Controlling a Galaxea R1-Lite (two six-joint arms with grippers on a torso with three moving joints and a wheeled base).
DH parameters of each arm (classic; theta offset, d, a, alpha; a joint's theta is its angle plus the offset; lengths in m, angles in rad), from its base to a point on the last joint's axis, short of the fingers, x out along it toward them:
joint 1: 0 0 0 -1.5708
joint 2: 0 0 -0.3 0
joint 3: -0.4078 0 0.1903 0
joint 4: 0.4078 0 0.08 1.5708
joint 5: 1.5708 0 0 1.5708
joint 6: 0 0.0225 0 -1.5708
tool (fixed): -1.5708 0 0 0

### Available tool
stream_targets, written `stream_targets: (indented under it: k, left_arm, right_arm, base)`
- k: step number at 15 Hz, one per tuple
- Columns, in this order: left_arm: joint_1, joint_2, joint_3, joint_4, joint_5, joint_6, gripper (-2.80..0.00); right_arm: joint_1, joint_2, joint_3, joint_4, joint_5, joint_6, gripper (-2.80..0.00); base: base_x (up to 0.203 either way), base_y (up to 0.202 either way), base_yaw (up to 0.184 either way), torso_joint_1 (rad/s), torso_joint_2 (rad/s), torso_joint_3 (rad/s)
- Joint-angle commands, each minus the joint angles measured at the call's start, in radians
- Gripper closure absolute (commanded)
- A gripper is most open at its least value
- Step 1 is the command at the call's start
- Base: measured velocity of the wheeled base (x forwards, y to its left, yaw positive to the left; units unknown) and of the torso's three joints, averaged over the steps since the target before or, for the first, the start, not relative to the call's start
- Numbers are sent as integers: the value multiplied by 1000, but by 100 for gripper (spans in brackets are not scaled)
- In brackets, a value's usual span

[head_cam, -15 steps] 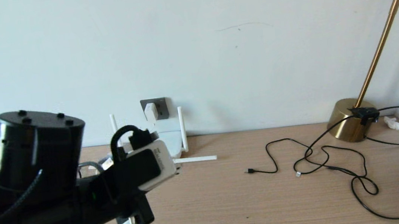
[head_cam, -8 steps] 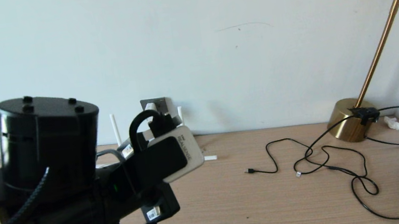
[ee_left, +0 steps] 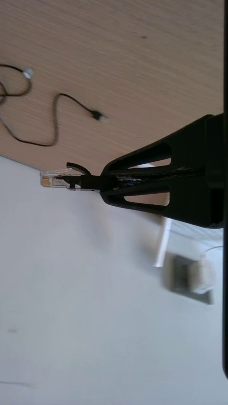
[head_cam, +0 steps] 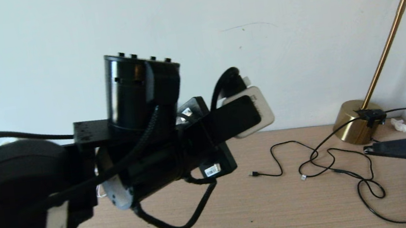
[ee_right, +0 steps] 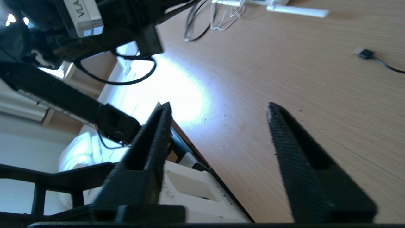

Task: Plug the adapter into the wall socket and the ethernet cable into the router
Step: Plug cable into router interface

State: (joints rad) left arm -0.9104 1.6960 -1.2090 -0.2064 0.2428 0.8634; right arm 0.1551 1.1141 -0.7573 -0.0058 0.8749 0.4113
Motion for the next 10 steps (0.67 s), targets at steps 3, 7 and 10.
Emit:
stream_targets:
  k: [3,7,10]
  left_arm:
    - [-88,116,-87,-2,3,23,0]
    - [-133,108,-88,-2,-8,23,0]
    - [-139,105,-87,-2,-30,23,0]
  right_arm:
    - [34,101,18,-126,8,10,-280]
    - [53,164,38,-248,13,7,-280]
    - [64,189,63,-314,15,0,-280]
  base:
    - [0,0,0,0,0,0]
    - [0,0,0,0,0,0]
    - [0,0,0,0,0,0]
